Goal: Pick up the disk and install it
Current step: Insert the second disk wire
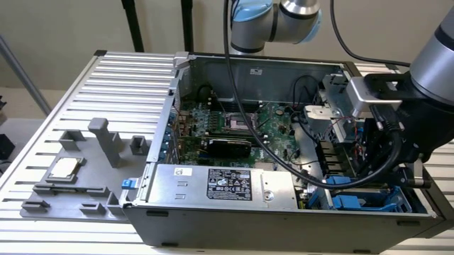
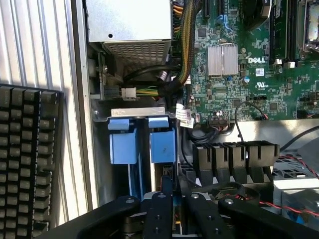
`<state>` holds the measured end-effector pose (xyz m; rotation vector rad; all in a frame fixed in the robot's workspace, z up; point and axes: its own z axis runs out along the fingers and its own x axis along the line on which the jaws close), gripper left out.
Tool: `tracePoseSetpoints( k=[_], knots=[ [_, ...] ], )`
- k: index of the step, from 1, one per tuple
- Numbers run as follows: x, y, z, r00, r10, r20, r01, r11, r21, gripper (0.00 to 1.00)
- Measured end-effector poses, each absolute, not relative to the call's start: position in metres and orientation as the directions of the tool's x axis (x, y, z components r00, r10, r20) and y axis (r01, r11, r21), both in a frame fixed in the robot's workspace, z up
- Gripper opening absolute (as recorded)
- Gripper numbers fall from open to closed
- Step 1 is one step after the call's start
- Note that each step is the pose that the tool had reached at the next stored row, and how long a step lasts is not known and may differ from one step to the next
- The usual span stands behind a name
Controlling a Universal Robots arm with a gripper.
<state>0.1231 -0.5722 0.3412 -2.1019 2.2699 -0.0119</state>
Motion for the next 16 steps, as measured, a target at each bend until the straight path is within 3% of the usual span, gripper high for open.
tracePoseSetpoints(
  k=[11, 13, 14, 16],
  knots=[
    [0.1228, -0.5722, 0.3341, -0.074, -0.997, -0.031, -0.996, 0.075, -0.043, 0.16],
    [0.1228, -0.5722, 0.3338, -0.074, -0.997, -0.032, -0.996, 0.075, -0.043, 0.18],
    [0.1228, -0.5722, 0.3353, -0.074, -0.997, -0.031, -0.996, 0.075, -0.043, 0.25],
    [0.1227, -0.5723, 0.3386, -0.074, -0.997, -0.031, -0.996, 0.075, -0.043, 0.25]
  ],
)
